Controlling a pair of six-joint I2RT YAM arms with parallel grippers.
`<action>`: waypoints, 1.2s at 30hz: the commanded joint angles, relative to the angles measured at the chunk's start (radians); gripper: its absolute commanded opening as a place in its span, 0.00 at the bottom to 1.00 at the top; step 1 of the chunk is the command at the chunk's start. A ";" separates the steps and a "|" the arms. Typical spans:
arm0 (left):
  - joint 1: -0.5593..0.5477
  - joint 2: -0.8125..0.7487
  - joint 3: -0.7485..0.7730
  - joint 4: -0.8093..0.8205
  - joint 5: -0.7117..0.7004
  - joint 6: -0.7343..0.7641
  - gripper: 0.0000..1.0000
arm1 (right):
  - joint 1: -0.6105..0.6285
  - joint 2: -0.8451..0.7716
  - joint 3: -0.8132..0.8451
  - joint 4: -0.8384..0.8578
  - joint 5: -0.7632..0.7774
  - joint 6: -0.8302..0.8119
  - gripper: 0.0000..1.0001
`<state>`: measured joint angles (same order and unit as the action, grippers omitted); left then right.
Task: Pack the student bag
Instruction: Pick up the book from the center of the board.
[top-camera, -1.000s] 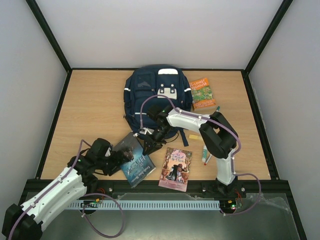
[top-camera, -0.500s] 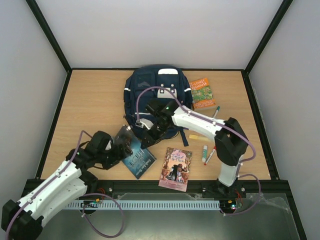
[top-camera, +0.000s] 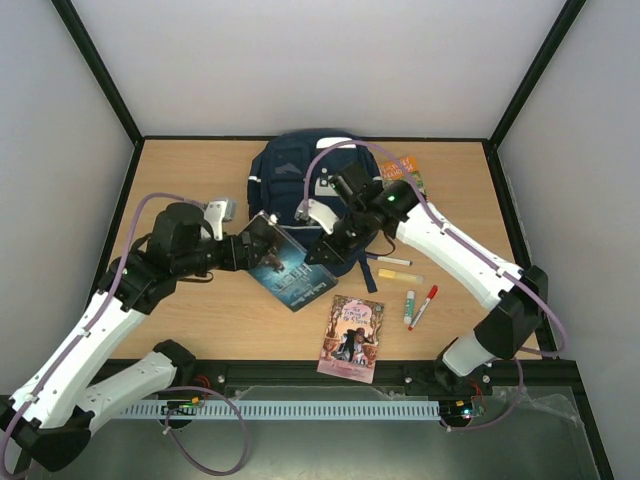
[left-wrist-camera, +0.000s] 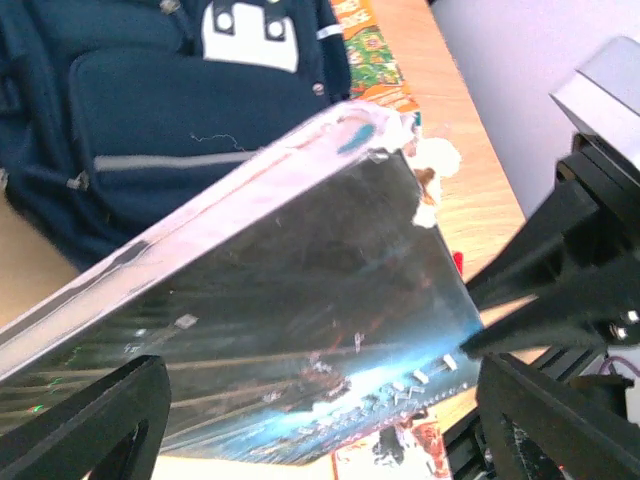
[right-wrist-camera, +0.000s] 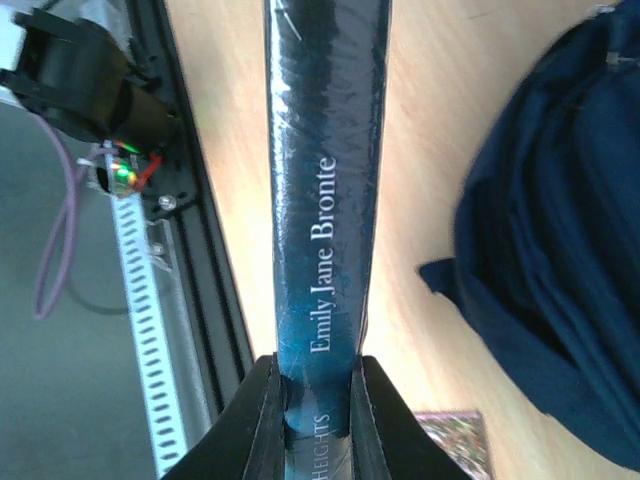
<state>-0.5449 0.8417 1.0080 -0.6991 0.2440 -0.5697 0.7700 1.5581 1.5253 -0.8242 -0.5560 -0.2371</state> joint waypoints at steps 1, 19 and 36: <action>-0.001 0.020 0.025 0.074 0.088 0.151 0.97 | -0.066 -0.083 -0.005 -0.043 0.035 -0.122 0.01; -0.003 -0.119 -0.305 0.437 0.274 0.507 0.99 | -0.087 -0.205 0.035 -0.347 0.142 -0.537 0.01; -0.060 0.112 -0.213 0.533 0.663 0.612 0.73 | -0.043 -0.134 0.108 -0.459 0.070 -0.570 0.01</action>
<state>-0.5800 0.9142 0.7284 -0.1947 0.7712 -0.0154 0.7116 1.4178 1.5810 -1.2545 -0.4160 -0.7910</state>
